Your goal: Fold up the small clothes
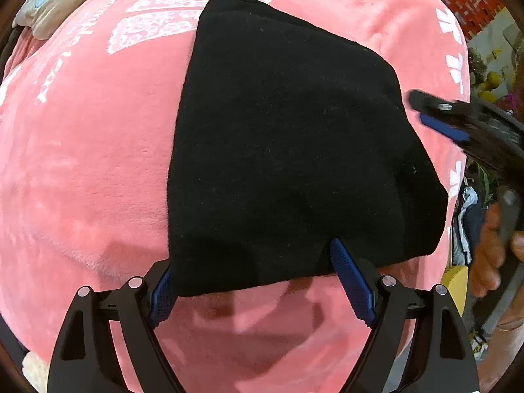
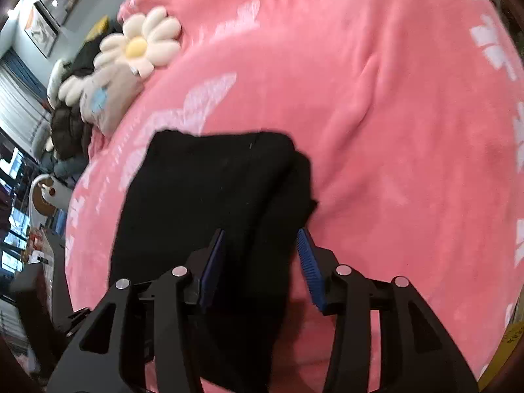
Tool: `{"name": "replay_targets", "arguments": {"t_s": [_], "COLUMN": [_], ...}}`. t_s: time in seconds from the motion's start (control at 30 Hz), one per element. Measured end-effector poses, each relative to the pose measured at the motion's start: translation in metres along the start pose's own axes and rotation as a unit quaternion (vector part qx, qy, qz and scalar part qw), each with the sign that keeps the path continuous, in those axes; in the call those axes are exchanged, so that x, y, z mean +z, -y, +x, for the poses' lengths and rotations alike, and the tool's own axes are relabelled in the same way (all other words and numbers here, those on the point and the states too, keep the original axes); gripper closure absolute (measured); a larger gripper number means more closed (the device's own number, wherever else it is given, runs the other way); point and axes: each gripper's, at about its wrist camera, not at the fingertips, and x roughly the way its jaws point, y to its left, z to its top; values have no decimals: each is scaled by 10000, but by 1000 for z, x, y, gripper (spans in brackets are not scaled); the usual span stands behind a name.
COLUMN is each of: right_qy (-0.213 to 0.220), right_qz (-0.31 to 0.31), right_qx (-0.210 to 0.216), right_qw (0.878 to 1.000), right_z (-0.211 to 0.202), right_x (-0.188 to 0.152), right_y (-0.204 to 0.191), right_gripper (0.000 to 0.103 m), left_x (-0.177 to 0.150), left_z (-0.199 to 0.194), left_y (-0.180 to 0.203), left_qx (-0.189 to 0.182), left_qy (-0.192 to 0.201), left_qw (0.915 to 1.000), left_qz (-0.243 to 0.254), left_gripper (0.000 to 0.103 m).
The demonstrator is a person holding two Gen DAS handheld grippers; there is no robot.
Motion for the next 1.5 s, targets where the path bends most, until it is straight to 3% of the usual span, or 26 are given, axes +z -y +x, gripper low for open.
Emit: {"name": "replay_targets", "arguments": {"t_s": [0.07,0.1,0.13,0.27,0.37,0.5,0.57,0.6,0.63,0.73,0.8,0.9,1.0,1.13,1.33,1.47,1.5], "right_qy": [-86,-80,-16,202,-100,212,351,375,418,309,213,85,61,5,-127,-311,-263], "right_qz": [-74,-180,-346,-607,-423,-59,107,182,270,449,596,844,984,1130,1256,1361,1334], "right_qx": [35,-42,-125,-603,-567,-330,-355,-359,-414,-382,-234,85,243,417,631,876,802], "right_qw": [9999,9998,9993,9961,9974,9992,9987,9985,9979,9978,9977,9964,9948,9927,9900,9863,9875], "right_z": [8,9,6,0,19,-11,-31,-38,-46,-54,-54,-47,-39,-24,-5,9,10], "right_x": [-2,-2,0,3,-5,-10,-21,-26,-36,-58,-73,-91,-99,-99,-89,-91,-92], "right_y": [-5,-11,-19,-14,6,7,10,13,16,20,21,21,20,20,18,11,7], "right_gripper": [61,70,93,97,97,89,72,55,48,41,41,40,31,28,28,27,31], "left_x": [-1,-1,1,0,-2,-3,-2,-2,-1,1,4,7,12,18,22,25,28], "left_z": [0,0,-1,1,4,7,6,5,5,0,-3,-13,-11,6,7,16,17], "left_y": [5,5,6,12,20,29,31,31,32,29,28,11,-25,-57,-39,-31,-30], "left_qx": [33,54,49,157,214,292,268,244,240,218,124,-571,-1324,-1526,-1381,-1457,-1610], "left_qy": [-4,-9,-9,-31,-67,-76,-87,-83,-79,-30,20,116,102,8,46,87,76], "left_qw": [10000,10000,10000,9998,9997,9994,9995,9996,9996,9997,9999,9979,9851,9706,9818,9829,9808], "left_qz": [-27,-27,-2,74,138,195,145,117,109,117,106,-298,-1090,-1864,-1302,-1123,-1100], "left_gripper": [21,21,21,21,21,21,21,21,21,21,21,21,20,20,20,16,17]}}
